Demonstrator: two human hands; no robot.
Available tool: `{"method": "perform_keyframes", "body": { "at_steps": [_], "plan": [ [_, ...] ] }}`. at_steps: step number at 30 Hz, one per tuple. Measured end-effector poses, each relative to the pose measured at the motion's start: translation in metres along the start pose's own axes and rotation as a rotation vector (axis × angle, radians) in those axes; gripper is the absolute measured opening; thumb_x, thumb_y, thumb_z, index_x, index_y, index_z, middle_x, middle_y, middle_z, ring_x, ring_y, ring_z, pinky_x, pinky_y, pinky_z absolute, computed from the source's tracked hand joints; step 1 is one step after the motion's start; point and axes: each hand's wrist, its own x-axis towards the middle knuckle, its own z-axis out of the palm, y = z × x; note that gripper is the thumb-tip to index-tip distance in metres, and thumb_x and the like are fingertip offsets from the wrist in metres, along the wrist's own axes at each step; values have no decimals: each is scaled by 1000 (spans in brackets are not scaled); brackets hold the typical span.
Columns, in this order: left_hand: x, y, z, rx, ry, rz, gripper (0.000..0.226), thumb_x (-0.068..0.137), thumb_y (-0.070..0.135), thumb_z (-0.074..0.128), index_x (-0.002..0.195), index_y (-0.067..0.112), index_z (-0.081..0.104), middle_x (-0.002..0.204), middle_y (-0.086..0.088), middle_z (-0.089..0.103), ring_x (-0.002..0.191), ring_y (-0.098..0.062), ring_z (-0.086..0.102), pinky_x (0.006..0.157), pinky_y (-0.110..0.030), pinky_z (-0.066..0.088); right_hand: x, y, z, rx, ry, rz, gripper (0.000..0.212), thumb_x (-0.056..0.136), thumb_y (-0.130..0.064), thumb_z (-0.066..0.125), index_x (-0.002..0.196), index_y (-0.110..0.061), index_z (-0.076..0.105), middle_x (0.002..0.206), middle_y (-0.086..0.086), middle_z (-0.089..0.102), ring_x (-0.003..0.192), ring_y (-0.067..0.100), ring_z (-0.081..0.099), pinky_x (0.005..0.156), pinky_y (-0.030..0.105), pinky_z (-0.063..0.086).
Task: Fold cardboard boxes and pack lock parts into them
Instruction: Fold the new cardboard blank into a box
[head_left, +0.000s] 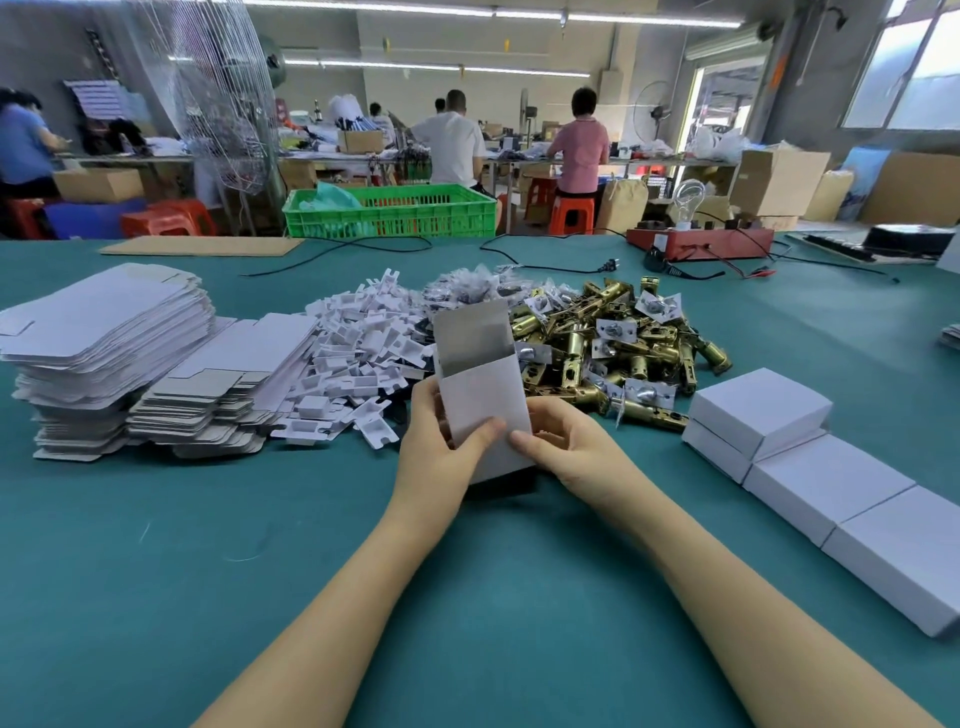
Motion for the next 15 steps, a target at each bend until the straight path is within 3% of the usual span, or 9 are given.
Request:
{"method": "perform_keyframes", "body": {
  "at_steps": [4,8,11,15],
  "plan": [
    [-1,0,-1,185,8,73,50,79,20,80,96,36,36,94,22,59,83,19,56,65,-5,42,0,1,-2,-106,-28,-86,29,90,-17,63,119,-15,55,115,2,66,105,6,64,89,20,49],
    [2,-2,-7,212,0,41,55,72,31,86,94,42,37,94,20,62,86,12,59,65,-9,44,-1,3,-3,-209,-46,-79,40,85,-35,63,121,-19,55,117,-4,67,110,5,62,95,24,49],
    [5,-3,-12,150,-75,7,54,71,28,88,101,45,47,95,20,68,90,5,63,72,-15,50,1,8,-5,-220,-50,-72,32,90,-25,64,121,-22,56,118,-4,67,110,5,62,96,26,49],
    [10,-4,-20,-37,-234,-44,43,67,20,83,104,32,66,101,12,74,96,-6,68,78,-18,53,2,9,-6,-212,-72,-69,32,91,-10,64,116,-28,57,116,-5,67,107,5,63,95,23,49]
  ]
}}
